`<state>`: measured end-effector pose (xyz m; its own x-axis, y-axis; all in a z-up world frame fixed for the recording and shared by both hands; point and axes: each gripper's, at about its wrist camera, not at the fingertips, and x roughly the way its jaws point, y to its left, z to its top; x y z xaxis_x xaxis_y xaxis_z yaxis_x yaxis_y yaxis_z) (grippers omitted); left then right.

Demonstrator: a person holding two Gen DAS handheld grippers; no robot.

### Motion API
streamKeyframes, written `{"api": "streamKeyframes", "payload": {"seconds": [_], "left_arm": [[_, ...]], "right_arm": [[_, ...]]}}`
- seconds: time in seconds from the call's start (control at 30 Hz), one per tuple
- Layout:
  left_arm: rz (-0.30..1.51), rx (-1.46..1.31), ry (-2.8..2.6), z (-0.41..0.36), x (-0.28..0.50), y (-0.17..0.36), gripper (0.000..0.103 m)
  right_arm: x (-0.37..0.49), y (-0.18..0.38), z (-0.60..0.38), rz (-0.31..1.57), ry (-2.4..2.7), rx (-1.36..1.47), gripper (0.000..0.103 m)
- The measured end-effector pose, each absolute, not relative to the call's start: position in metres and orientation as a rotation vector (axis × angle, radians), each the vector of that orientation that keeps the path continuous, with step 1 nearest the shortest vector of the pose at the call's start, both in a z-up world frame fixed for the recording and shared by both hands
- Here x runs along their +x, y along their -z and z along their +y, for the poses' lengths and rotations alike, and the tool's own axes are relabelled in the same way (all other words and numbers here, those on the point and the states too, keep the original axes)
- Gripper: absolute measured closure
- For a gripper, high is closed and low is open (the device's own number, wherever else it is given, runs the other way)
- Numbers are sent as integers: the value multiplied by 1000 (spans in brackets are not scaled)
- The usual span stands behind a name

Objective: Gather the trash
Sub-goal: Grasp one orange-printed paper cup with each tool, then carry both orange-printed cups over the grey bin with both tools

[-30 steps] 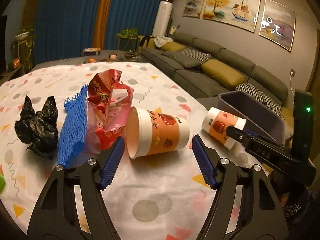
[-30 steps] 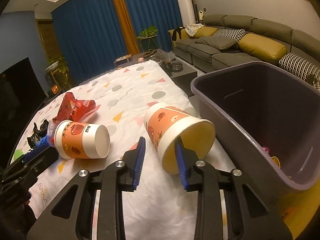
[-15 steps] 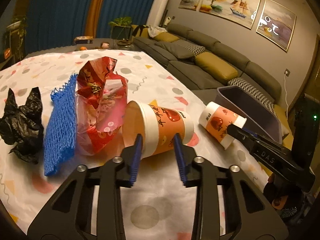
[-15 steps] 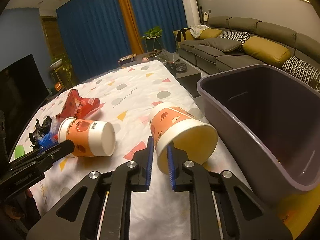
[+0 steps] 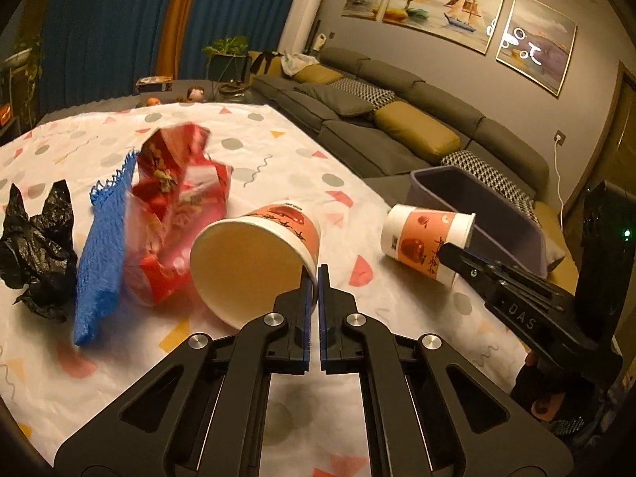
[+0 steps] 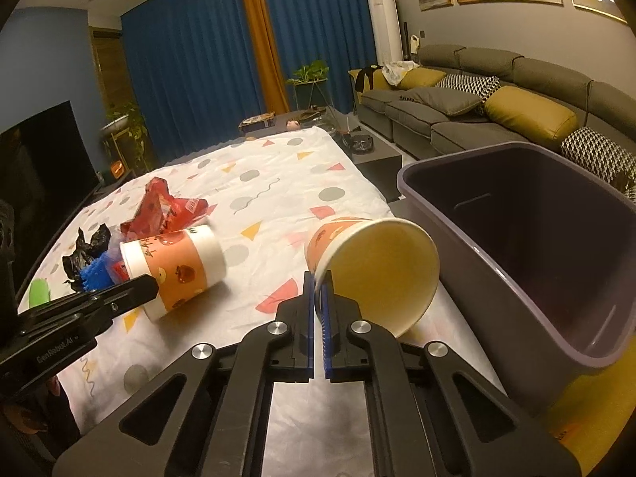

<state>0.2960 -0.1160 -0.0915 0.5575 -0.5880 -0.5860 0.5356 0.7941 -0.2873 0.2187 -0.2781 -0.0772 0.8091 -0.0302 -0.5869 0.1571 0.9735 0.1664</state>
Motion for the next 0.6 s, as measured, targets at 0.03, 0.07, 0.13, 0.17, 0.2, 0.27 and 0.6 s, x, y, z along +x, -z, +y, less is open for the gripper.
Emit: {"api": "streamKeyframes", "payload": {"seconds": [0.03,0.07,0.13,0.17,0.2,0.27,0.6], "left_arm": [[716,-81,665,-116,294,90,101],[709,-82,666,-116,291,87,101],[700,-88,665,-116,285,84,101],[692,-91,669,-116,281,81,101],[684,-90,672,-117,277,79,101],[671,-87,668,-119,268,74,101],[621,-62,645,-134,225,52,101]], "right_arm": [[217,76,-278,617,103,211,99],[215,75,-278,611,103,210,99],[210,71,-279,601,104,213,99],[207,70,-279,595,104,213,99],[203,69,-279,590,102,213,99],[197,64,-278,576,102,212,99],[158,38,-277,516,87,190,99]]}}
